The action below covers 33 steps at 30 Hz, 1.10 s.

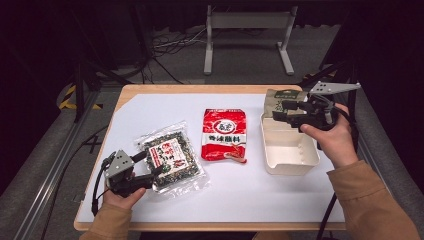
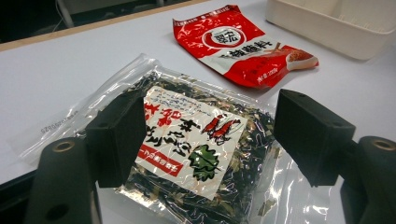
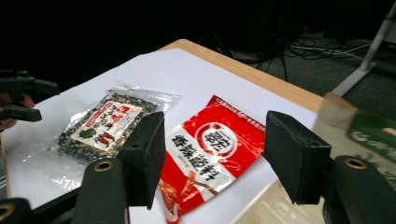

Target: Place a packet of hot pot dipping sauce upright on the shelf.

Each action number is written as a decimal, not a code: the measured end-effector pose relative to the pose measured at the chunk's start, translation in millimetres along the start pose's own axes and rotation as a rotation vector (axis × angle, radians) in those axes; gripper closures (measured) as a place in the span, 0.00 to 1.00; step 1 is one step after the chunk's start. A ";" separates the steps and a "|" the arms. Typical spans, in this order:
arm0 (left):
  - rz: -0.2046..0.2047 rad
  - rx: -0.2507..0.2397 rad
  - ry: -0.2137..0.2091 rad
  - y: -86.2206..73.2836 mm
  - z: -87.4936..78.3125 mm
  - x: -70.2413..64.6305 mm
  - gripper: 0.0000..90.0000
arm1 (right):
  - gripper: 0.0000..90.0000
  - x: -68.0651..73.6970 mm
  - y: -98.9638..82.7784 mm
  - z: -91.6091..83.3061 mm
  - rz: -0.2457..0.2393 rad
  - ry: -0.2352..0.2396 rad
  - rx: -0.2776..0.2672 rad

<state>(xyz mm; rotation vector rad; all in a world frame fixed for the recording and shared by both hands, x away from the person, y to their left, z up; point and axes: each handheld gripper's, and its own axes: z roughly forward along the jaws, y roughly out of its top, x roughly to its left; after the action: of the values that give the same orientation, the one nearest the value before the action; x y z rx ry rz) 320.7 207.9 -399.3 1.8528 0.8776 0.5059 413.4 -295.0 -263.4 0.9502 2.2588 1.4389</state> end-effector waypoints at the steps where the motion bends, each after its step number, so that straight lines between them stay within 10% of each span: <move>1: 0.000 0.000 0.000 0.0 0.0 0.0 0.29 | 0.44 0.0 0.0 0.0 0.000 0.000 0.000; 20: -0.016 -0.003 0.022 -4.4 -7.7 2.8 0.29 | 0.52 13.3 -9.7 94.4 0.054 -0.019 0.237; 33: -0.009 -0.002 0.021 -4.6 -7.9 3.0 0.29 | 0.52 -1.8 -30.0 151.3 0.139 -0.150 0.290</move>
<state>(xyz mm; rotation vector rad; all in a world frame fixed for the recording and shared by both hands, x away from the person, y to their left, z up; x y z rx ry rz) 315.7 216.2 -400.2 1.8443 0.8988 0.5218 489.3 -200.5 -358.8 1.2788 2.3684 1.0646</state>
